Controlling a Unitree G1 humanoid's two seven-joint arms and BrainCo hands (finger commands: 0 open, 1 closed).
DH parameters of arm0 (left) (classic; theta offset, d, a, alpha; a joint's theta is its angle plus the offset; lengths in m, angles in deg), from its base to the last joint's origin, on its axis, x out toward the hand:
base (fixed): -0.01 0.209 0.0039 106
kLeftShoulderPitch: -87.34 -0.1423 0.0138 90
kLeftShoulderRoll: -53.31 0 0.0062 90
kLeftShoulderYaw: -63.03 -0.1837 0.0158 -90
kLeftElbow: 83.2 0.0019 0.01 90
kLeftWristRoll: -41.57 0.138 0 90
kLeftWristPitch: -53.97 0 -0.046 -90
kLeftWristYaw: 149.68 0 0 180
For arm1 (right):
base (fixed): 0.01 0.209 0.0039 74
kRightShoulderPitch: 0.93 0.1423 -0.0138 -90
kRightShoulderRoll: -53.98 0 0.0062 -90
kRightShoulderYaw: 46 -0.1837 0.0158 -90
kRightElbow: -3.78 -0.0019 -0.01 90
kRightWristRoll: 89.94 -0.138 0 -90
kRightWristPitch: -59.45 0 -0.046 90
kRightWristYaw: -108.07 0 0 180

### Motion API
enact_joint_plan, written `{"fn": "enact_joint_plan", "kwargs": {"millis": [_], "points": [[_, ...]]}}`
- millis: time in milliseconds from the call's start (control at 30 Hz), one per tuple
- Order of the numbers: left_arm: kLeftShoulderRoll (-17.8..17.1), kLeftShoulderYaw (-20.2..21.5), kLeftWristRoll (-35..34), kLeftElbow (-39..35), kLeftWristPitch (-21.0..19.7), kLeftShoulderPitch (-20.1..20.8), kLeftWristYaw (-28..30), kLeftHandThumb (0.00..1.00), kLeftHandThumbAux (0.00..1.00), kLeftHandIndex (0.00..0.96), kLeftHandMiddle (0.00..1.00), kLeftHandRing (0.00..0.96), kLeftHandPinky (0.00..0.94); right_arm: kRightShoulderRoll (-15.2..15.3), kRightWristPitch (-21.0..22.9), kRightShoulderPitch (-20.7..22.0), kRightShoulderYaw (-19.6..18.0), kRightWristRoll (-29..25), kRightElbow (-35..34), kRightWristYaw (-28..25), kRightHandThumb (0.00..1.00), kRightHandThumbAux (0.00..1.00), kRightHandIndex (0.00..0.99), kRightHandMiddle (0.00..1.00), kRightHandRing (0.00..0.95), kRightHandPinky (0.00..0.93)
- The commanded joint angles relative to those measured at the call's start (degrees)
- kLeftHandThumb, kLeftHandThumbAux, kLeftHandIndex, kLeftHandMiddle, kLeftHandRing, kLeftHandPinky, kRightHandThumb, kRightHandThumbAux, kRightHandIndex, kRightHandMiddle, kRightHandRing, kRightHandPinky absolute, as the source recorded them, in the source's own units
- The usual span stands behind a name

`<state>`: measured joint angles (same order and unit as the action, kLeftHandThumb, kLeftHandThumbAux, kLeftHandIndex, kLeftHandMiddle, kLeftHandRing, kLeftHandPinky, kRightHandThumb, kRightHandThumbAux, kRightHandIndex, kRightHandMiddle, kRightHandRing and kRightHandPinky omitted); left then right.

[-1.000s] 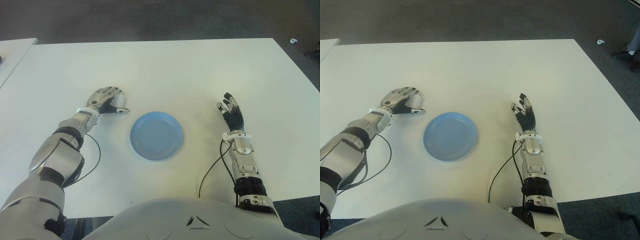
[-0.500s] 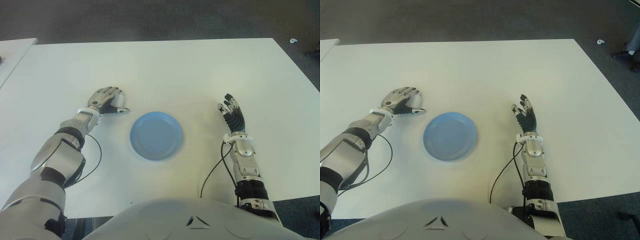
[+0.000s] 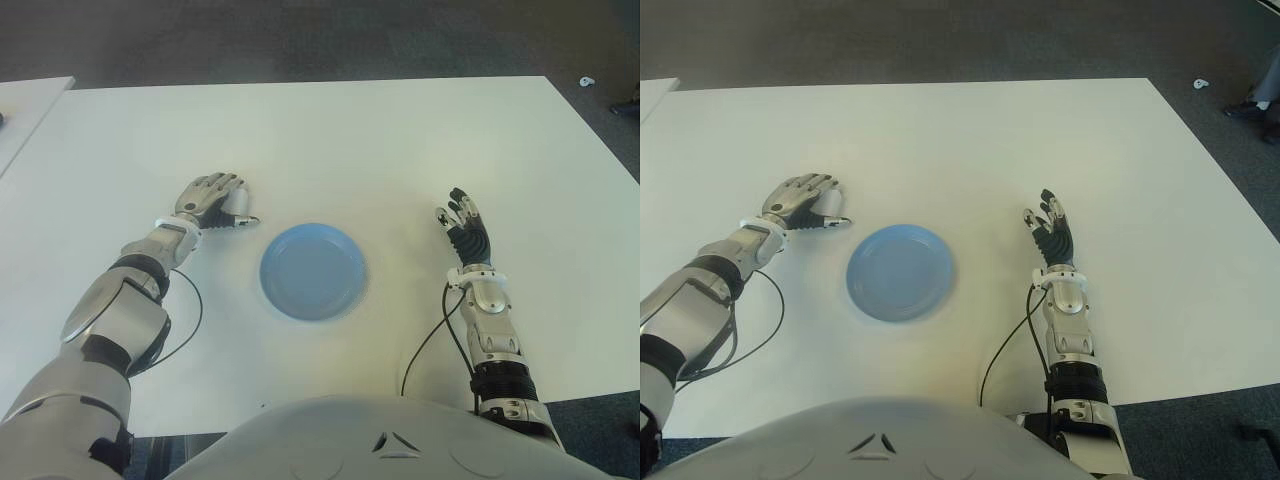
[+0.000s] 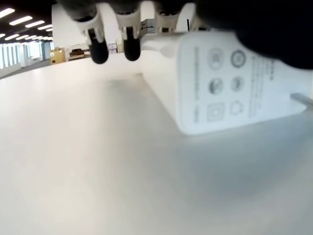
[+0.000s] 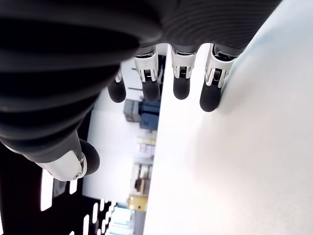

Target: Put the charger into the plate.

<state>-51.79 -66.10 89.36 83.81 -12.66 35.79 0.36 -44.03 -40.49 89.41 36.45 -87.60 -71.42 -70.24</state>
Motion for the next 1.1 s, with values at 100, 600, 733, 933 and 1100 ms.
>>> {"fn": "enact_joint_plan", "kwargs": {"millis": [100, 600, 733, 933, 1100], "points": [[0.28, -0.48, 0.54, 1.31, -0.61, -2.66, 3.22, 0.466, 0.2, 0.0, 0.0, 0.058, 0.155, 0.06, 0.81, -0.65, 0.26, 0.16, 0.43, -0.09, 0.043, 0.565, 0.0, 0.012, 0.005, 0.033], [1.23, 1.31, -1.69, 1.4, -3.15, -0.64, 10.29, 0.64, 0.613, 0.458, 0.682, 0.675, 0.598, -0.39, 3.25, -0.64, -0.09, -0.6, -0.63, 0.0, 0.024, 0.558, 0.001, 0.026, 0.016, 0.04], [2.68, 2.74, -3.21, 0.88, -3.88, 0.08, 12.57, 0.695, 0.681, 0.441, 0.716, 0.717, 0.66, -0.33, 3.03, -0.43, -0.37, -1.19, -0.29, -0.3, 0.02, 0.554, 0.006, 0.038, 0.024, 0.05], [3.02, 5.37, -6.11, 0.4, -3.4, -0.31, 14.28, 0.71, 0.699, 0.439, 0.755, 0.763, 0.714, -0.36, 1.91, 0.12, -0.83, -2.27, 1.04, -1.05, 0.02, 0.548, 0.015, 0.051, 0.034, 0.059], [3.19, 7.76, -8.87, 0.16, -2.66, -0.46, 15.74, 0.71, 0.7, 0.44, 0.789, 0.797, 0.757, -0.27, 0.96, 0.36, -1.02, -2.91, 1.88, -1.57, 0.021, 0.548, 0.018, 0.056, 0.039, 0.063]]}}
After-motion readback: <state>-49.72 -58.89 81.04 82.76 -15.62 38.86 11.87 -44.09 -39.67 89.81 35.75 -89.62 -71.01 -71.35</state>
